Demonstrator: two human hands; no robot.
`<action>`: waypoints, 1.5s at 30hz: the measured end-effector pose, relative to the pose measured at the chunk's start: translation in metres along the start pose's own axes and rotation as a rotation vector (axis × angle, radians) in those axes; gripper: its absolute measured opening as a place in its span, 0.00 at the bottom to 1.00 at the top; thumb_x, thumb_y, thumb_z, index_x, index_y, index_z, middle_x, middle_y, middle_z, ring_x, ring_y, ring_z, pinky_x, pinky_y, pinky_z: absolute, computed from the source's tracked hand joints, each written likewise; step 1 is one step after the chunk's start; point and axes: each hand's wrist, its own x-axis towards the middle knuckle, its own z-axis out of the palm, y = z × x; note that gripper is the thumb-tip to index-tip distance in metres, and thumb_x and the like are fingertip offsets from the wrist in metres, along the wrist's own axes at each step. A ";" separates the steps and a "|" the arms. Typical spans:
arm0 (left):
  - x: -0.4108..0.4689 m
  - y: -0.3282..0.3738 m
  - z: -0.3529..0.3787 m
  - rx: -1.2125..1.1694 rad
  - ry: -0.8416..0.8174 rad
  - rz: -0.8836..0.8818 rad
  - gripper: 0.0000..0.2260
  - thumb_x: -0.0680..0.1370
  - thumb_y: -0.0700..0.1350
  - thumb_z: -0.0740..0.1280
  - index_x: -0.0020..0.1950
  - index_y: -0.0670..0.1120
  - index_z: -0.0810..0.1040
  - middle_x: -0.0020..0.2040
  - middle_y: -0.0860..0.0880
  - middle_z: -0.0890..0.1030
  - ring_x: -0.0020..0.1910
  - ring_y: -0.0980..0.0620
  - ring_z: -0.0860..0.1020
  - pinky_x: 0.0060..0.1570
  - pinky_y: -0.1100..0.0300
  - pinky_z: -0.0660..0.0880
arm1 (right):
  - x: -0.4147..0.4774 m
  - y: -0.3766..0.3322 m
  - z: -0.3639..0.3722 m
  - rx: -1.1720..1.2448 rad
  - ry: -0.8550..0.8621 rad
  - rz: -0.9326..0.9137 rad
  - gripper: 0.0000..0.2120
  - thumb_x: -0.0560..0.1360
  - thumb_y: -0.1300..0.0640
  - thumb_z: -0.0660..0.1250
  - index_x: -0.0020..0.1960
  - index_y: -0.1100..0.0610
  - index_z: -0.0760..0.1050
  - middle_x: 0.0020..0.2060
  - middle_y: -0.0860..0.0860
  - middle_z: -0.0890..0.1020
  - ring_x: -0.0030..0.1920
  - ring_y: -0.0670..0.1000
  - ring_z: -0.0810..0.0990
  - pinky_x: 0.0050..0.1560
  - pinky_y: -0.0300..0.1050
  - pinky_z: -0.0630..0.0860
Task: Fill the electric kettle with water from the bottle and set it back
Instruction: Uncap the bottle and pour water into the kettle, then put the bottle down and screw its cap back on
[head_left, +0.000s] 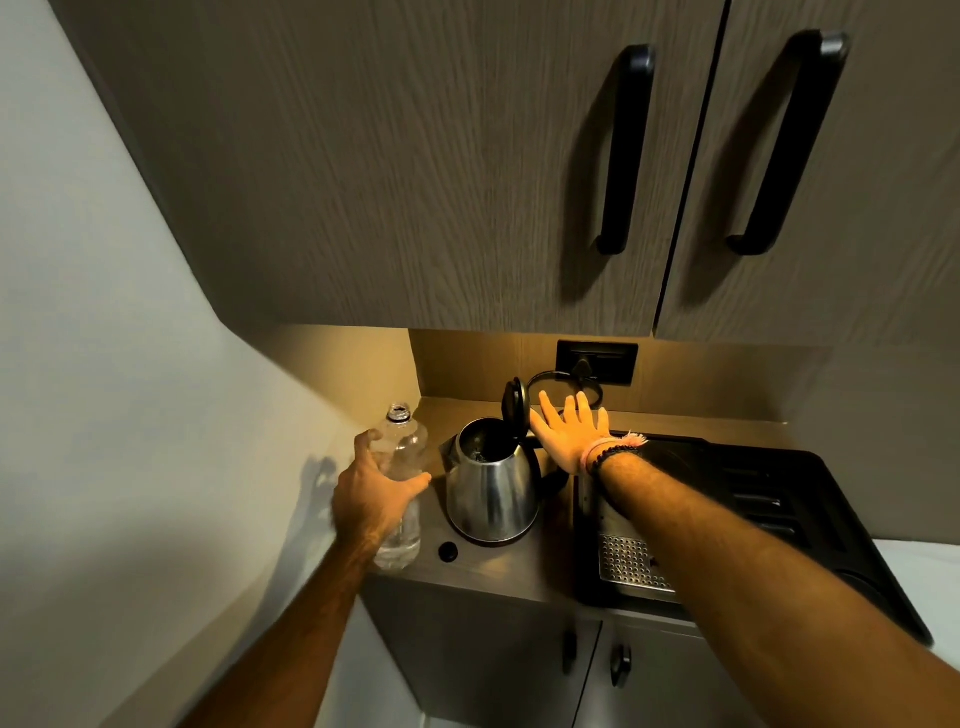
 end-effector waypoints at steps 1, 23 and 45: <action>0.000 -0.001 0.002 -0.032 0.037 -0.018 0.42 0.60 0.65 0.79 0.68 0.56 0.63 0.56 0.49 0.82 0.54 0.43 0.81 0.50 0.49 0.80 | 0.001 0.001 0.001 0.002 -0.004 0.007 0.49 0.63 0.17 0.31 0.79 0.38 0.33 0.83 0.57 0.41 0.81 0.63 0.34 0.74 0.79 0.40; -0.058 -0.051 0.098 0.187 -0.300 0.077 0.09 0.74 0.49 0.74 0.51 0.47 0.84 0.49 0.48 0.84 0.48 0.48 0.81 0.48 0.52 0.79 | 0.007 0.003 0.004 -0.007 0.011 0.037 0.54 0.54 0.13 0.27 0.77 0.33 0.32 0.83 0.55 0.40 0.81 0.64 0.35 0.73 0.81 0.40; -0.066 -0.021 0.112 0.298 -0.391 0.005 0.17 0.74 0.57 0.73 0.54 0.45 0.81 0.51 0.46 0.82 0.50 0.49 0.80 0.45 0.57 0.77 | 0.001 0.001 0.003 0.025 -0.003 0.048 0.53 0.55 0.13 0.28 0.77 0.33 0.32 0.83 0.56 0.40 0.81 0.64 0.35 0.73 0.81 0.41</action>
